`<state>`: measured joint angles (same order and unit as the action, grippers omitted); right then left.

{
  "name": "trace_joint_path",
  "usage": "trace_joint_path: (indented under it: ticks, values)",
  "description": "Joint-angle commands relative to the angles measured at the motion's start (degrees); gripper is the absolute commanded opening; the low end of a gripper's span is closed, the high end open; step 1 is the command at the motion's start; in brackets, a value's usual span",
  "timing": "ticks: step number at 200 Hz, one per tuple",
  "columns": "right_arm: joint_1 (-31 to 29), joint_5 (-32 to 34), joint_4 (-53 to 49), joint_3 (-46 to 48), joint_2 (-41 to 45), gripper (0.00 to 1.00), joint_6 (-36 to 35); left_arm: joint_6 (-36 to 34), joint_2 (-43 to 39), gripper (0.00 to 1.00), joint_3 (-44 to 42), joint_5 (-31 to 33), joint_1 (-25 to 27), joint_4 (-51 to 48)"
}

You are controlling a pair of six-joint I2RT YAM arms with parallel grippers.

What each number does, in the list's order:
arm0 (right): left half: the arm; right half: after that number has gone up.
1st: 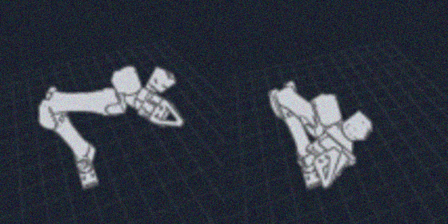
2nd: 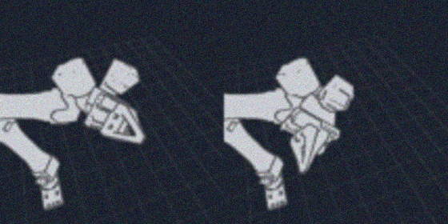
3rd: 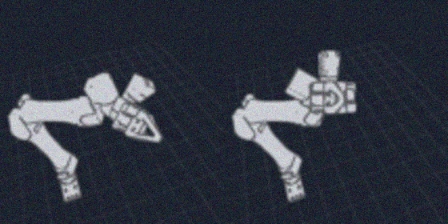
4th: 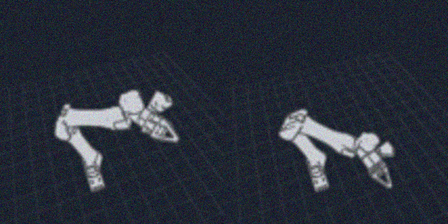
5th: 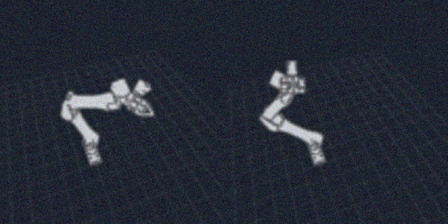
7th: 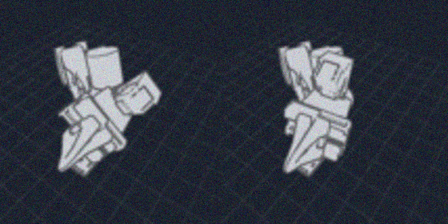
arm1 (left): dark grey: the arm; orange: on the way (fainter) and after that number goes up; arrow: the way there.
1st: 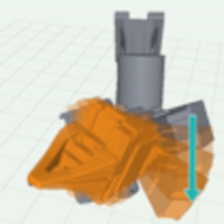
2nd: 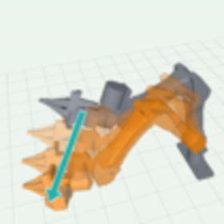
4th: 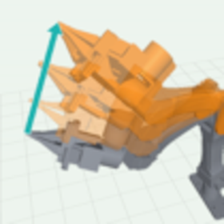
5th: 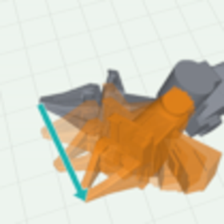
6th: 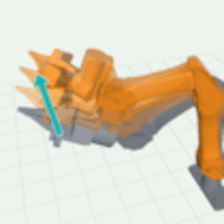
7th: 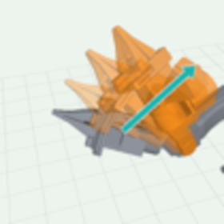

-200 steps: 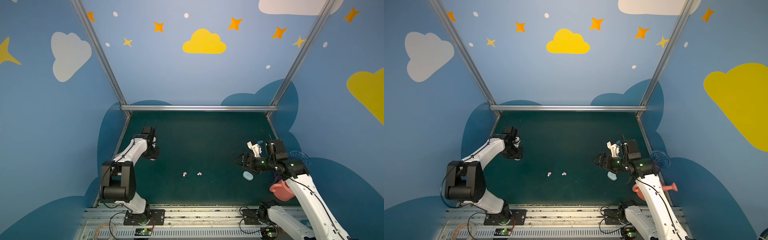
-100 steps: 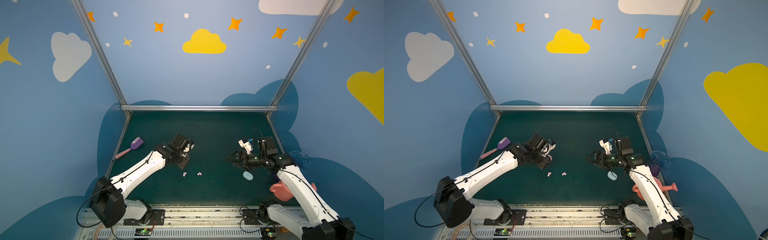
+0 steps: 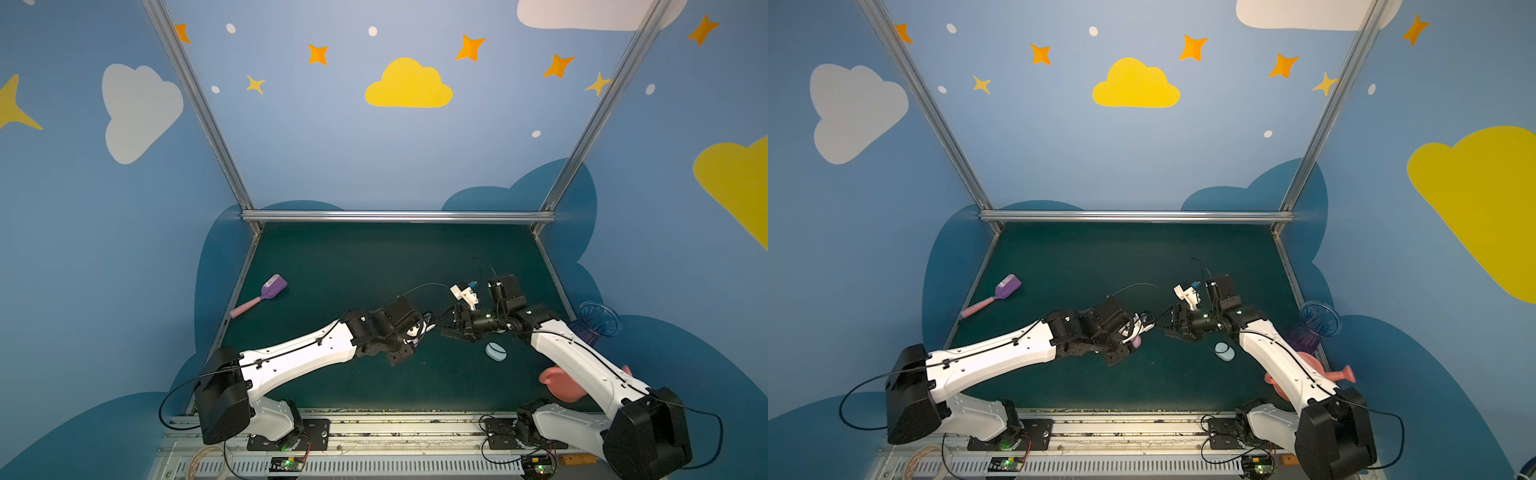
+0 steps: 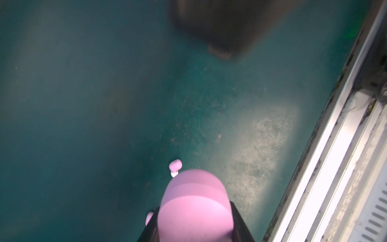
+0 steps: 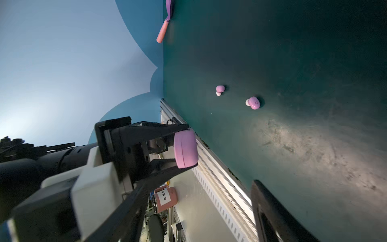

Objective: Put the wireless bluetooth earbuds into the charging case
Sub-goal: 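Lift the pink case with the left gripper while the right gripper reaches in, then grasp the pink case with the right gripper and open the left gripper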

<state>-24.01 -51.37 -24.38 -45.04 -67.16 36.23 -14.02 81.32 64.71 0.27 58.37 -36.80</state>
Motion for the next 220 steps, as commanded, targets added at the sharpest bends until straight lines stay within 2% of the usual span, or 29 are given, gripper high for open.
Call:
trace_joint_path:
  ticks: [1,37,73,114,157,220]
  values:
    - [-1.0,-0.8,4.7,1.1,0.2,0.72,2.9,-2.0,-0.5,0.11,2.3,-1.0,0.4,1.7]
    - [-2.3,-4.8,8.4,1.5,-1.7,0.65,4.0,-3.6,-0.3,0.11,3.1,-2.2,1.3,1.0]
    - [-2.3,-10.6,7.8,0.8,-4.2,0.6,2.0,-5.3,-1.6,0.1,2.9,-2.4,1.5,0.8]
    - [-3.3,-13.9,6.5,-0.5,-6.2,0.55,0.1,-6.9,-1.9,0.1,2.8,-2.5,1.5,0.9]
    - [-5.3,-13.5,5.3,-1.5,-7.7,0.54,-0.9,-7.8,-1.4,0.09,3.2,-2.6,1.6,0.7]
    - [-7.6,-12.6,6.5,-2.1,-9.6,0.44,0.0,-8.7,-1.1,0.08,3.5,-2.9,1.6,0.7]
